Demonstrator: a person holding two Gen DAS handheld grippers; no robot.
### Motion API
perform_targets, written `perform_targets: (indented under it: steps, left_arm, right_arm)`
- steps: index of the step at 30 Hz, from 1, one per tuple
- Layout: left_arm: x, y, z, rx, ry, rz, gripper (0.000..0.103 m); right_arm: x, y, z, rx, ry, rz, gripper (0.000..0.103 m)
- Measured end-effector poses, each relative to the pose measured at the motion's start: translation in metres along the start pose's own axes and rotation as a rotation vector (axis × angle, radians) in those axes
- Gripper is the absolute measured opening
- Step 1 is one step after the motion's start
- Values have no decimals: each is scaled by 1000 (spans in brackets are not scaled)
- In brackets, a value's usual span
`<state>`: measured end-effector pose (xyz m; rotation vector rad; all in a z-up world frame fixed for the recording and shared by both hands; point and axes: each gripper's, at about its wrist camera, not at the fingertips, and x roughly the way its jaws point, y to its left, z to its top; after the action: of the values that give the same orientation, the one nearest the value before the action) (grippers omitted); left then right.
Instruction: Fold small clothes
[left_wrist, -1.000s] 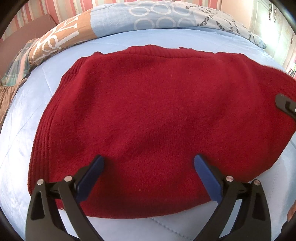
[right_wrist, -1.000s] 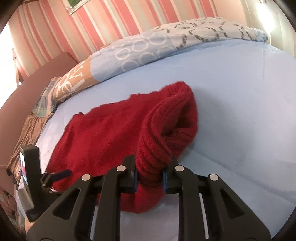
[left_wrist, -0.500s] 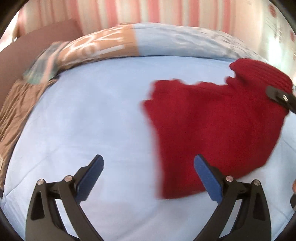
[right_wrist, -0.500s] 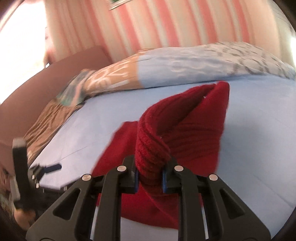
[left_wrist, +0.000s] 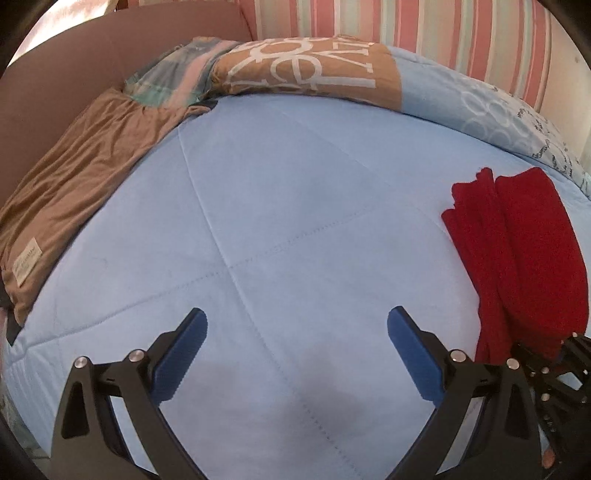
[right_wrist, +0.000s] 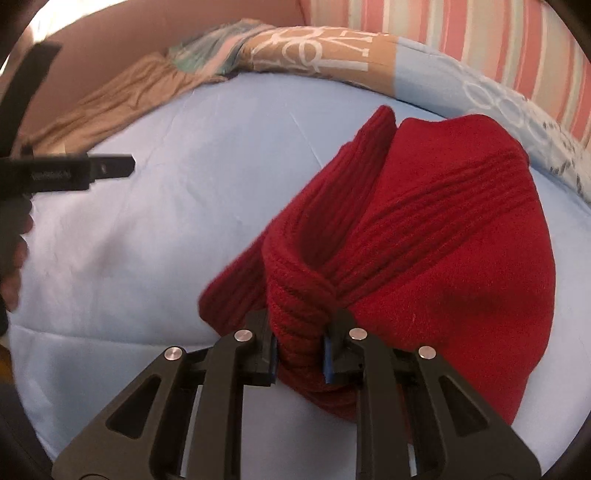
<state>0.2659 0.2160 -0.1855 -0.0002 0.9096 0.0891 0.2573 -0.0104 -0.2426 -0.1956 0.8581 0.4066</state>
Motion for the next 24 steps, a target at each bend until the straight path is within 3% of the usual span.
perform_targets:
  steps: [2, 4, 7, 12, 17, 24]
  left_arm:
    - [-1, -9, -1, 15, 2, -12, 99]
    - [-2, -19, 4, 38, -6, -29, 99]
    - [-7, -37, 9, 76, -22, -53, 99]
    - [-15, -76, 24, 115, -33, -163, 99]
    - [-12, -133, 34, 180, -8, -322, 99]
    - [7, -208, 31, 301, 55, -438, 99]
  right_arm:
    - [-5, -7, 2, 29, -11, 41, 27]
    - [-17, -15, 8, 58, -24, 106, 55]
    - [-47, -25, 7, 71, -81, 123, 71]
    - [-86, -67, -17, 119, -120, 42, 75]
    - [-81, -129, -45, 240, -66, -63, 72]
    - [-79, -179, -66, 355, -56, -134, 72]
